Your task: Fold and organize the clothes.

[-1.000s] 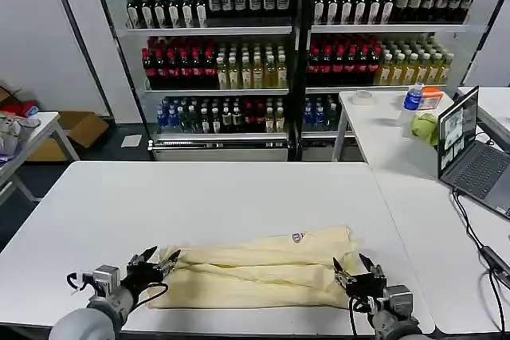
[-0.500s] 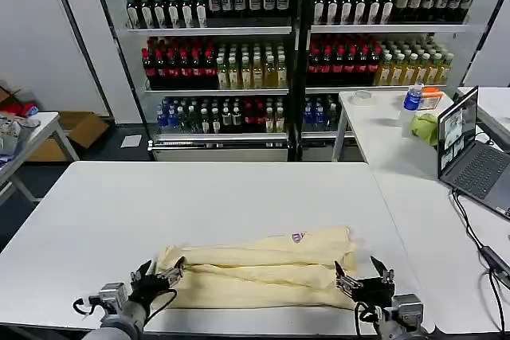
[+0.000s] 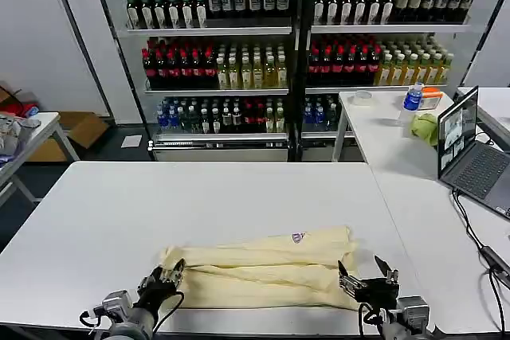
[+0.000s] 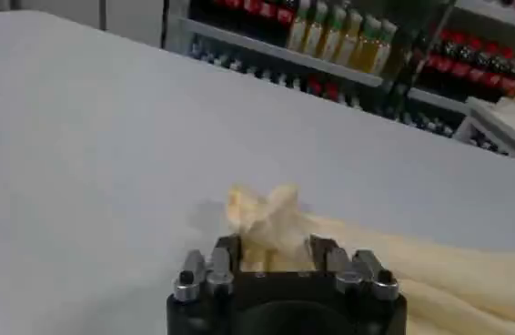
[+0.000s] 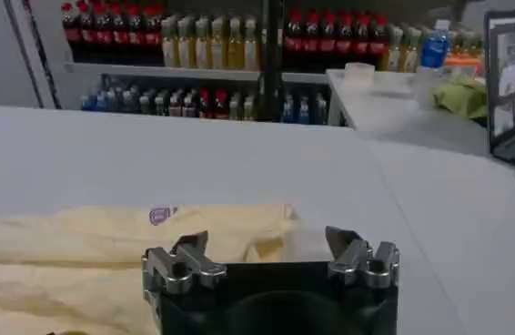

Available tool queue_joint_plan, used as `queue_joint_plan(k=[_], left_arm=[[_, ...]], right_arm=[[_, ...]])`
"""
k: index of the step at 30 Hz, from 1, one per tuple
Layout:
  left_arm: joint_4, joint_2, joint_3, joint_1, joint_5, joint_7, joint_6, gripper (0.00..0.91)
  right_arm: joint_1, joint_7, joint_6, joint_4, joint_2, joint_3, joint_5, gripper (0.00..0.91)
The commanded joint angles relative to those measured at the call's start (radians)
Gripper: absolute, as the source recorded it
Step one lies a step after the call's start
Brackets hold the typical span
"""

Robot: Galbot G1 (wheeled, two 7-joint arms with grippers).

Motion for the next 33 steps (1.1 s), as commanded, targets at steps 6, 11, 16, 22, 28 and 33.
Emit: queue_joint_plan(k=[6,11,16,22,28,33], left_arm=[[-0.014,-0.020,-0.020,0.006,-0.036,-0.012,-0.006,0.010],[-0.034,0.003,-0.059,-0.004,-0.066,-0.012,-0.003,0.010],[-0.045,0.056,-0.144,-0.007,-0.118,-0.013,0.005,0.010],[-0.002,0.154,-0.312,-0.021,-0.197,-0.006,0.019,0.010],[0.089,0.291,-0.471,-0.058,-0.234,0.010,0.047,0.010],[0.041,0.345,-0.512,-0.059,-0.238,0.016,0.069,0.010]], right_arm=[[-0.009,0.003,0.003,0.018,0.001,0.008,0.001,0.907],[-0.010,0.005,0.002,0.027,-0.002,0.013,0.008,0.907],[-0.005,0.007,0.002,0.031,-0.009,0.021,0.021,0.907],[0.004,0.007,0.001,0.029,-0.019,0.021,0.036,0.907],[0.020,0.007,0.001,0.024,-0.025,0.014,0.046,0.907],[0.024,0.006,0.001,0.022,-0.021,0.006,0.045,0.907]])
